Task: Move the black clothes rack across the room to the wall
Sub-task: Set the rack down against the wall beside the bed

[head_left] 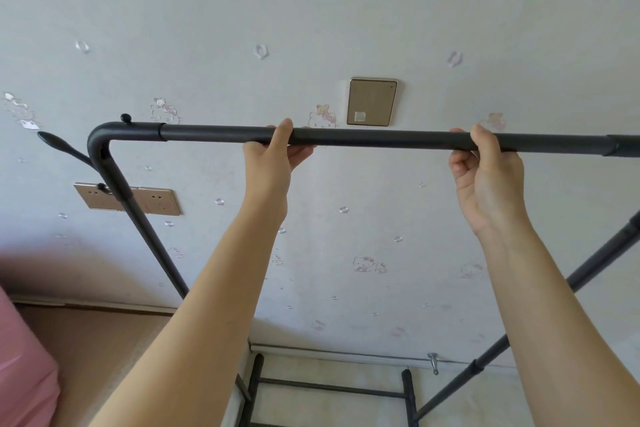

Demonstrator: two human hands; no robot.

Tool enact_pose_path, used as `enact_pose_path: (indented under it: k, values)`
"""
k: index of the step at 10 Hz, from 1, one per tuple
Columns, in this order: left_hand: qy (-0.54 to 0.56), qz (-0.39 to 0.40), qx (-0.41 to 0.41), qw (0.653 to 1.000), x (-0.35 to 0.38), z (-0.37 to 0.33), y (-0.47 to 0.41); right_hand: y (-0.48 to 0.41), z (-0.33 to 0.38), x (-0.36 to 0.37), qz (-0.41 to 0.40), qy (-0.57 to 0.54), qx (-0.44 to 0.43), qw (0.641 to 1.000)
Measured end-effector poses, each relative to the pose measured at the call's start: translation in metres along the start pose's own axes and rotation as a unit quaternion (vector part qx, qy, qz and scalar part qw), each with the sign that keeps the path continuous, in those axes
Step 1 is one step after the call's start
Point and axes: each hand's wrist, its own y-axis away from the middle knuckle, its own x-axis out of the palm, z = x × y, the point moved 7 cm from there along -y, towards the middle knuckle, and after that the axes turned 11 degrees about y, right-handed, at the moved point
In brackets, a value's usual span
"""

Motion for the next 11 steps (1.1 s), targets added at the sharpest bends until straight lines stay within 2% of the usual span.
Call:
enact_pose_path:
  k: [8, 10, 11]
  values:
    - [-0.005, 0.008, -0.02, 1.0, -0.004, 0.005, -0.013, -0.008, -0.006, 0.004, 0.018, 0.001, -0.017, 1.0]
    - [0.015, 0.018, -0.022, 0.999, -0.011, 0.001, -0.007, -0.007, -0.01, -0.012, 0.024, 0.054, -0.012, 0.998]
    - [-0.043, 0.032, -0.019, 0.998, -0.021, -0.001, 0.002, 0.003, -0.008, -0.029, 0.013, 0.125, -0.024, 0.992]
